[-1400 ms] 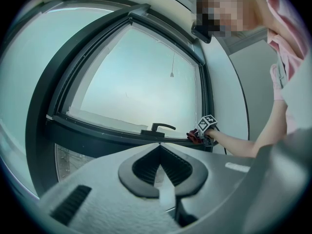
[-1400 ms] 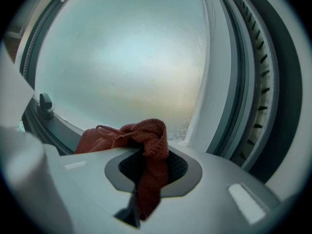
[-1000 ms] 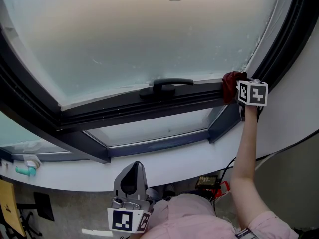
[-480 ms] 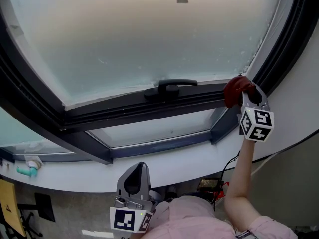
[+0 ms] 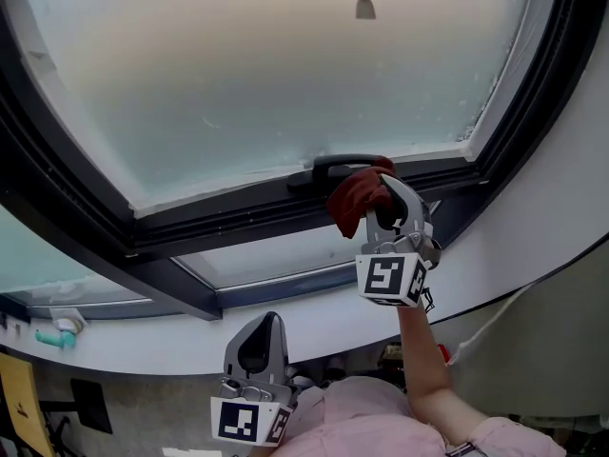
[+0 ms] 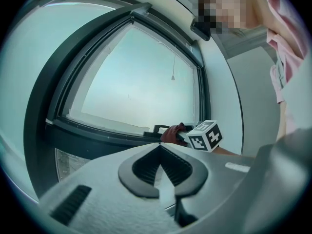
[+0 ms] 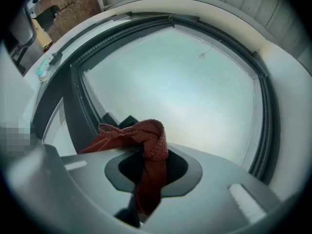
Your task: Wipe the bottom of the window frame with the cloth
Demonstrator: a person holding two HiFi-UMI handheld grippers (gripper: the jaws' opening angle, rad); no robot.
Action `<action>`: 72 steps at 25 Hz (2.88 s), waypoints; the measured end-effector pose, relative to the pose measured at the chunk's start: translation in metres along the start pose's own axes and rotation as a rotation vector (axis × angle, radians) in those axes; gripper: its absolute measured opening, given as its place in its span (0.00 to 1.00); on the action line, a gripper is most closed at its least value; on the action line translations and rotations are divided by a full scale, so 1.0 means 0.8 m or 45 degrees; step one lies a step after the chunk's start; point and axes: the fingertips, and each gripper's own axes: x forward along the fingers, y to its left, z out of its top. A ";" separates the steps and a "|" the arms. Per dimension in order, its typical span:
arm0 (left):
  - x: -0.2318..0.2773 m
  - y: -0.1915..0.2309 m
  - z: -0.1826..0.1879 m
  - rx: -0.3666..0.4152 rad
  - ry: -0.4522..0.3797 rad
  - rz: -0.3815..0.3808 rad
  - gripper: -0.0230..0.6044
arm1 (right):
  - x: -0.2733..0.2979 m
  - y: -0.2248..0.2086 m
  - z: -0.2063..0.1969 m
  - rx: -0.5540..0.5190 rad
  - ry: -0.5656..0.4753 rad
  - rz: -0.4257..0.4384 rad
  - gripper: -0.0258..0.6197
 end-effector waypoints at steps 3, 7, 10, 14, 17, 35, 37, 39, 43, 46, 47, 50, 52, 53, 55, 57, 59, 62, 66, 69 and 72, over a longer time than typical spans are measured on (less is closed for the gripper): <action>-0.006 0.010 0.002 -0.004 0.000 0.021 0.03 | 0.019 0.041 0.007 0.027 0.023 0.098 0.15; -0.011 0.022 0.002 -0.012 -0.001 0.050 0.03 | 0.031 0.074 -0.001 0.169 0.052 0.210 0.13; -0.011 0.029 0.002 -0.015 -0.005 0.066 0.03 | 0.033 0.071 -0.001 0.192 0.059 0.238 0.14; -0.006 0.026 0.000 -0.019 -0.006 0.052 0.03 | 0.034 0.070 -0.003 0.203 0.085 0.269 0.14; 0.000 0.021 0.000 -0.020 -0.009 0.038 0.03 | 0.035 0.065 -0.009 0.230 0.113 0.279 0.14; 0.016 0.001 -0.005 -0.016 -0.002 0.037 0.03 | 0.036 0.027 -0.048 0.367 0.173 0.317 0.14; 0.018 -0.003 -0.005 -0.016 -0.002 0.034 0.03 | 0.036 0.024 -0.051 0.367 0.171 0.316 0.14; 0.020 -0.006 -0.005 -0.013 -0.006 0.031 0.03 | 0.035 0.021 -0.054 0.366 0.170 0.312 0.14; 0.023 -0.012 -0.006 -0.010 -0.004 0.030 0.03 | 0.035 0.015 -0.059 0.364 0.174 0.310 0.14; 0.025 -0.015 -0.007 -0.009 -0.002 0.031 0.03 | 0.035 0.010 -0.063 0.367 0.176 0.310 0.14; 0.025 -0.017 -0.007 -0.008 -0.003 0.030 0.03 | 0.035 0.009 -0.065 0.370 0.176 0.310 0.14; 0.028 -0.022 -0.007 -0.007 -0.007 0.029 0.03 | 0.034 0.005 -0.069 0.376 0.175 0.310 0.14; 0.029 -0.025 -0.007 -0.005 -0.010 0.030 0.03 | 0.034 0.003 -0.071 0.376 0.173 0.312 0.14; 0.030 -0.026 -0.007 -0.003 -0.012 0.032 0.03 | 0.034 0.002 -0.072 0.376 0.172 0.313 0.14; 0.031 -0.029 -0.007 -0.001 -0.012 0.034 0.03 | 0.034 0.001 -0.073 0.376 0.171 0.318 0.14; 0.033 -0.032 -0.008 -0.001 -0.011 0.036 0.03 | 0.034 0.000 -0.075 0.378 0.168 0.321 0.14; 0.033 -0.035 -0.009 -0.001 -0.013 0.041 0.03 | 0.033 -0.003 -0.077 0.380 0.167 0.323 0.14; 0.034 -0.039 -0.010 0.000 -0.013 0.048 0.03 | 0.033 -0.008 -0.081 0.386 0.166 0.323 0.14; 0.035 -0.043 -0.012 0.002 -0.015 0.057 0.03 | 0.033 -0.015 -0.088 0.389 0.165 0.316 0.14; 0.035 -0.047 -0.012 0.002 -0.017 0.062 0.03 | 0.032 -0.019 -0.093 0.395 0.169 0.312 0.14; 0.036 -0.050 -0.012 0.005 -0.022 0.068 0.03 | 0.031 -0.024 -0.097 0.398 0.171 0.308 0.14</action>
